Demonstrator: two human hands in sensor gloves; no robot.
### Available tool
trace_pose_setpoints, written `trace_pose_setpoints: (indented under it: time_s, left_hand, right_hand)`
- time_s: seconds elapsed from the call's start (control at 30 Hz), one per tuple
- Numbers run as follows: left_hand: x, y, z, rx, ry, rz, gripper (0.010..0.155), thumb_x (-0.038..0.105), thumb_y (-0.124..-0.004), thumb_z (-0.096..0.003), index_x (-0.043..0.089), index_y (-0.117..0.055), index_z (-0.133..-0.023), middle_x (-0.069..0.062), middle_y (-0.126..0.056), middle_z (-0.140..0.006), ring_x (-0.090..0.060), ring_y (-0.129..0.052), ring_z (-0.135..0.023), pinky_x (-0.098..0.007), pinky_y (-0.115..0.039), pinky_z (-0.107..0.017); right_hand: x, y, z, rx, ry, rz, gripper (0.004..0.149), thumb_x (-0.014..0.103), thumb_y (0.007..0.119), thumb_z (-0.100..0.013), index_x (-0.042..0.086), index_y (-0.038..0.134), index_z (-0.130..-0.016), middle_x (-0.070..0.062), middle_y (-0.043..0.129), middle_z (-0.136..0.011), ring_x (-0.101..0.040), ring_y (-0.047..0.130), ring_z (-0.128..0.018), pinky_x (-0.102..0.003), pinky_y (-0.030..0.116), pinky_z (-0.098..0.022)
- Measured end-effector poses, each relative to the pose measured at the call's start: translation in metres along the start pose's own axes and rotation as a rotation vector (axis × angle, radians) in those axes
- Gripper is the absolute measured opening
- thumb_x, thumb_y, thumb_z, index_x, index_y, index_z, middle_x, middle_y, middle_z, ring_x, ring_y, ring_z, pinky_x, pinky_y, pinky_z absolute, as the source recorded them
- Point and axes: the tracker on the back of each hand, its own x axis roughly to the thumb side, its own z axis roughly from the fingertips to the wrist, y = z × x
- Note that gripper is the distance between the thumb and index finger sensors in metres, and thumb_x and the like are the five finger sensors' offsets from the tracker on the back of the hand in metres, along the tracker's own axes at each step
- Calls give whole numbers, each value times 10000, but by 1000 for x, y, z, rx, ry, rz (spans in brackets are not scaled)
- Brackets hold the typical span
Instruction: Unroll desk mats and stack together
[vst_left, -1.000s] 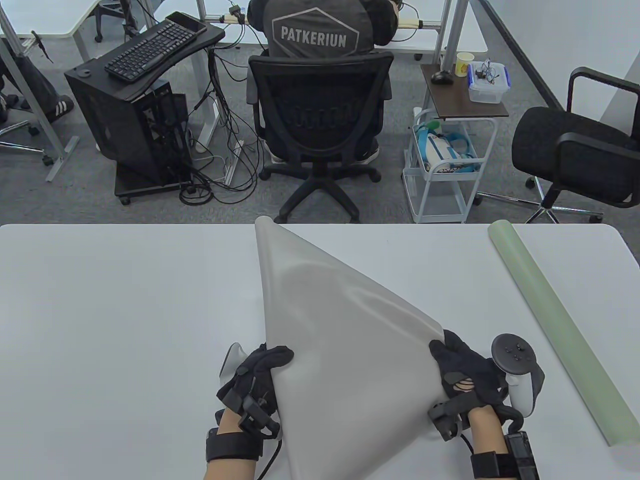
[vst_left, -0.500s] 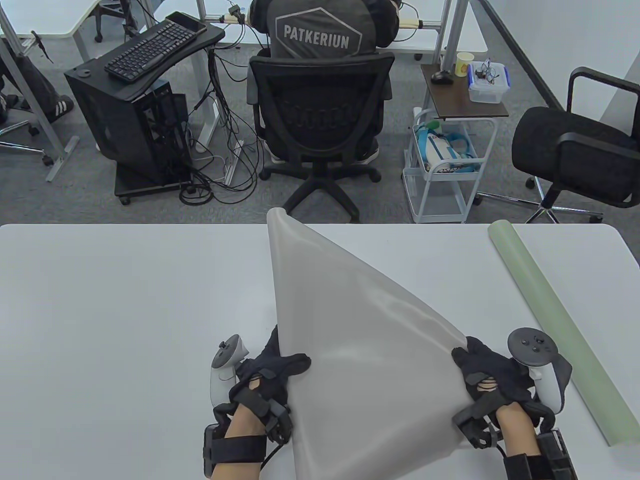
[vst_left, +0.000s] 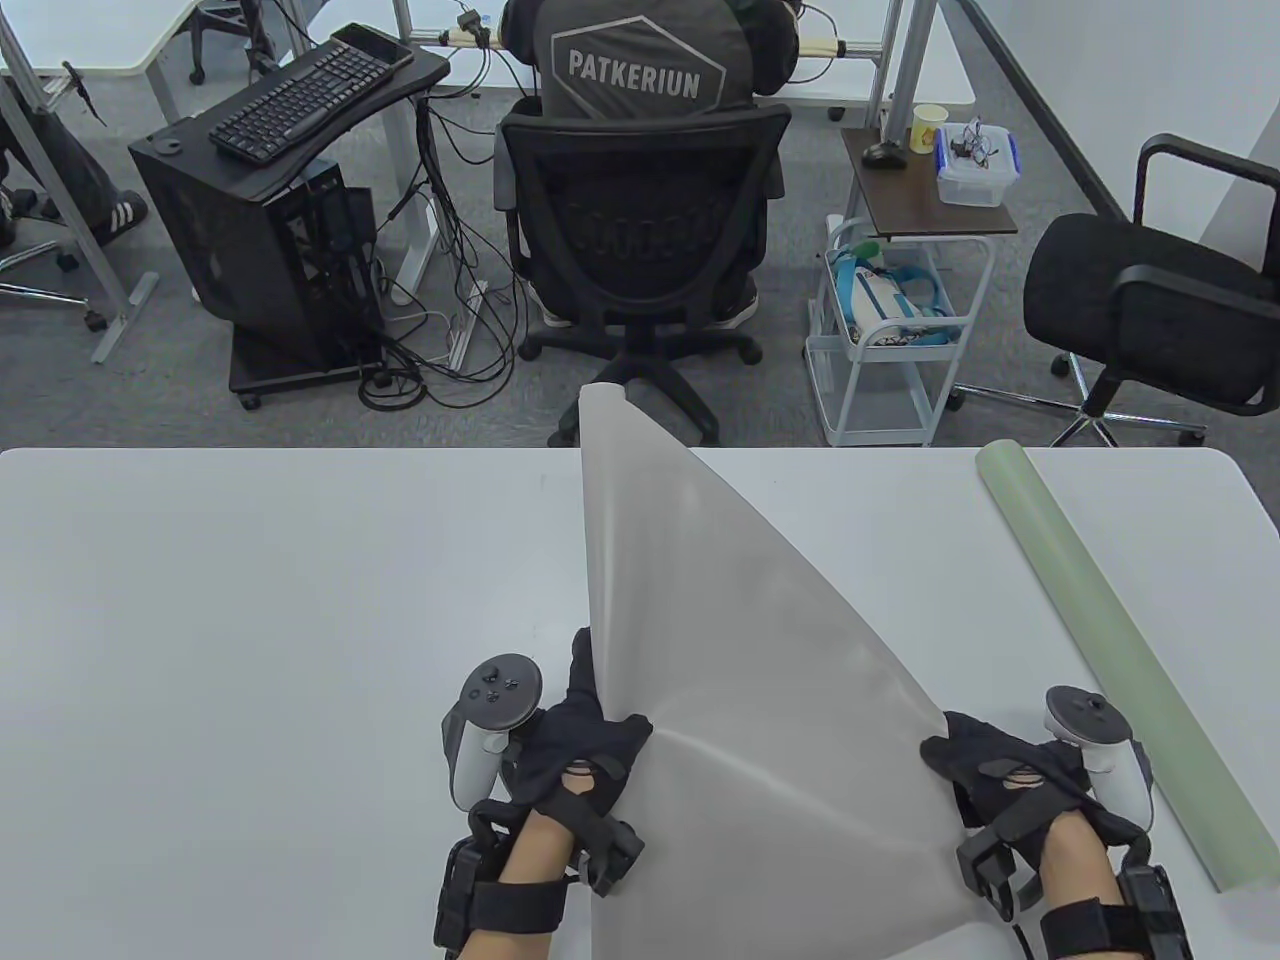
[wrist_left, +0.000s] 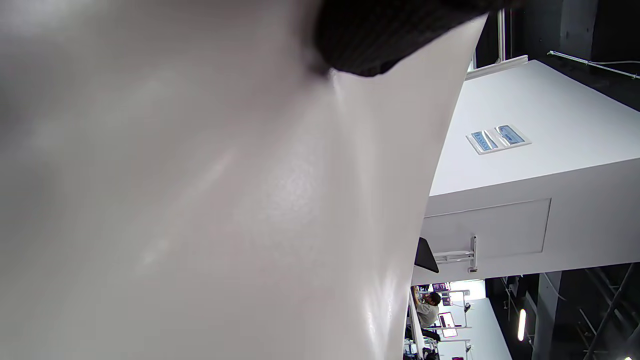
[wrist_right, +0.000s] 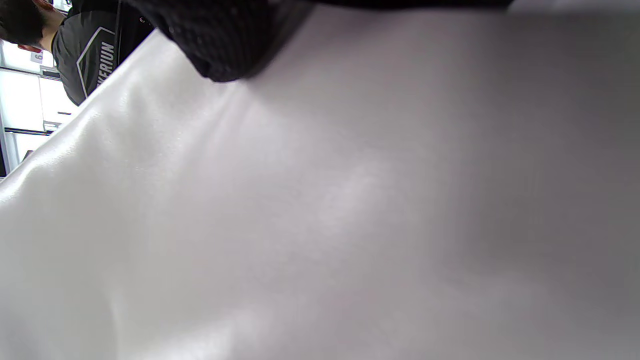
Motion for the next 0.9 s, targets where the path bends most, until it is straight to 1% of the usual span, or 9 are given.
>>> trace_pose_setpoints:
  time_s: [0.23,0.27,0.3,0.37,0.43,0.6,0.77,0.83,0.9]
  left_hand:
    - [22,-1,7,39,-40,-141,908,223,-779,-494,312,-22,-986,-113,-466,-1072,-269,-910,-759,-461,-824,-582]
    - [25,1,8,60,-44,-173,908,223,-779,-494,310,-20,-986,-113,-464,-1071,-269,-910,-758,-460,-825,-580]
    - [28,1,9,76,-44,-208,909,224,-778,-494,310,-19,-986,-113,-466,-1070,-268,-909,-759,-460,-825,-581]
    - [33,3,12,114,-52,-247,909,226,-778,-495,310,-18,-985,-114,-460,-1072,-268,-908,-759,-459,-825,-580]
    - [37,3,11,141,-40,-301,907,226,-775,-496,310,-16,-985,-114,-461,-1070,-268,-906,-760,-459,-824,-581]
    - [37,3,7,161,5,-371,904,221,-773,-496,310,-19,-986,-114,-461,-1071,-271,-907,-760,-463,-825,-578]
    - [36,-7,-1,177,103,-559,902,231,-773,-498,322,-22,-988,-90,-462,-1081,-252,-910,-778,-450,-828,-589]
    - [31,-13,-8,144,129,-513,900,237,-775,-499,323,-24,-988,-77,-465,-1084,-245,-905,-788,-446,-825,-594]
    - [24,-18,-15,82,155,-415,903,237,-774,-499,307,-15,-984,-78,-458,-1084,-248,-902,-789,-448,-823,-595]
  right_hand:
    - [27,-7,-20,-56,-191,-230,696,305,723,-530,113,326,-1068,-90,676,-1016,-302,891,-784,-600,619,-670]
    - [34,-9,-20,-58,-229,-266,728,302,721,-532,125,262,-1069,-94,645,-1032,-302,880,-786,-600,617,-670]
    - [40,-10,-21,-55,-262,-285,787,301,716,-538,243,135,-1065,-123,634,-1032,-329,858,-801,-622,594,-673]
    - [56,-13,-20,-46,-326,-283,734,312,707,-546,331,205,-1081,-114,583,-1068,-341,804,-856,-635,554,-691]
    - [72,-15,-17,-52,-402,-286,585,319,690,-557,381,445,-1085,-90,475,-1120,-351,695,-947,-643,502,-711]
    - [103,-28,-10,-150,-550,-344,474,286,711,-544,303,665,-1016,-6,350,-1154,-366,496,-1028,-665,386,-722]
    - [133,-29,-4,-229,-634,-175,491,262,721,-537,194,659,-1019,88,291,-1156,-317,280,-1056,-626,240,-731]
    - [140,-21,-4,-353,-566,29,551,261,735,-517,170,598,-1043,103,249,-1156,-321,245,-1057,-622,221,-735]
    - [148,-13,-11,-498,-514,401,584,262,735,-515,155,543,-1056,120,215,-1153,-319,192,-1055,-616,203,-732]
